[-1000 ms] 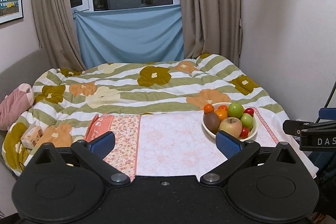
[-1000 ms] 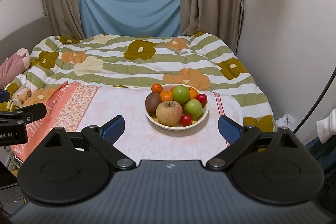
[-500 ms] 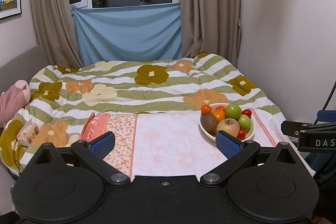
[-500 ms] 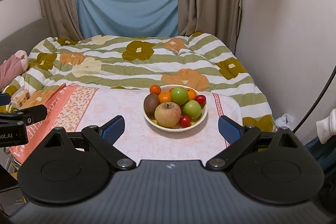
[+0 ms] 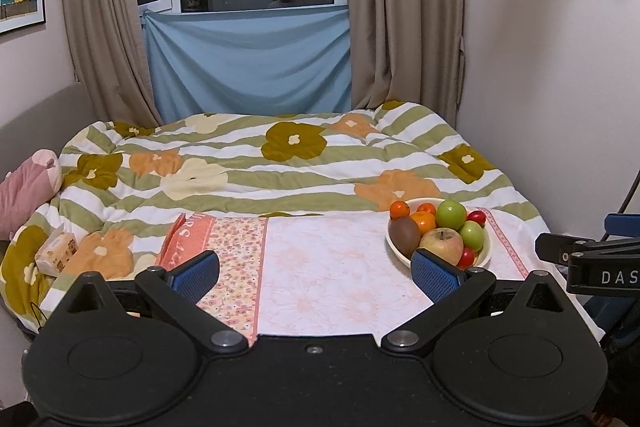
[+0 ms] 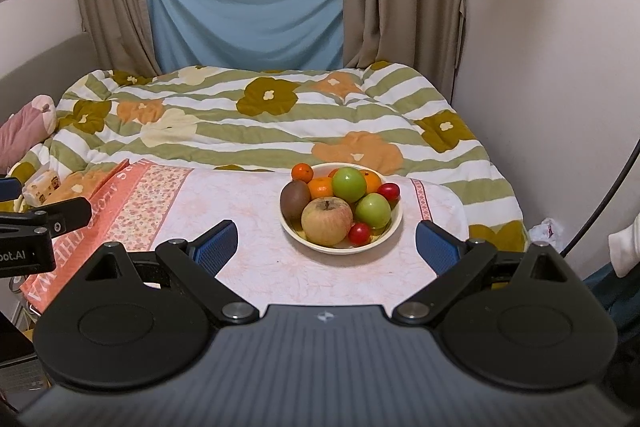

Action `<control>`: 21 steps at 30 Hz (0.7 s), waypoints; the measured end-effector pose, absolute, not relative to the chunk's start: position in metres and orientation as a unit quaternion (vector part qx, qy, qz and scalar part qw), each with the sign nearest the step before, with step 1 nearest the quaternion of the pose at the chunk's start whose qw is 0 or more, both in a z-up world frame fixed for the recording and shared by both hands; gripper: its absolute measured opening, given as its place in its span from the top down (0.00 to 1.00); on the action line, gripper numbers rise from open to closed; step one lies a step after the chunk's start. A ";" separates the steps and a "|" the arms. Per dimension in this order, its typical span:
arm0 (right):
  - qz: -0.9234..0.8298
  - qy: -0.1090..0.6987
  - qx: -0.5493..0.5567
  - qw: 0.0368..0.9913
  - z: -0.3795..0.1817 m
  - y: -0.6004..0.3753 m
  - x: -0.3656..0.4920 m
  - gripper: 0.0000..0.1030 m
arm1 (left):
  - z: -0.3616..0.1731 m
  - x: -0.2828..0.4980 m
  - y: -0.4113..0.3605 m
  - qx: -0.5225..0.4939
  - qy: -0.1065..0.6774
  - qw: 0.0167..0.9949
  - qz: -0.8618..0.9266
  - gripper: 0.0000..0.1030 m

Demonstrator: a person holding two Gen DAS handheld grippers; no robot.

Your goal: Organize fruits

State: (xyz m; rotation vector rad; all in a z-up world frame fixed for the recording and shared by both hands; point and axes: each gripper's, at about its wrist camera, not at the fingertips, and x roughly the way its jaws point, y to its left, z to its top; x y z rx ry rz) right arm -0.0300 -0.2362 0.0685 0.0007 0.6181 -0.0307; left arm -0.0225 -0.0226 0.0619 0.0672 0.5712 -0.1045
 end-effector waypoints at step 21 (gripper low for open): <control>-0.017 0.311 0.013 0.950 0.062 -0.243 -0.035 0.00 | 0.059 -0.024 -0.030 0.048 0.280 0.958 -0.026 0.00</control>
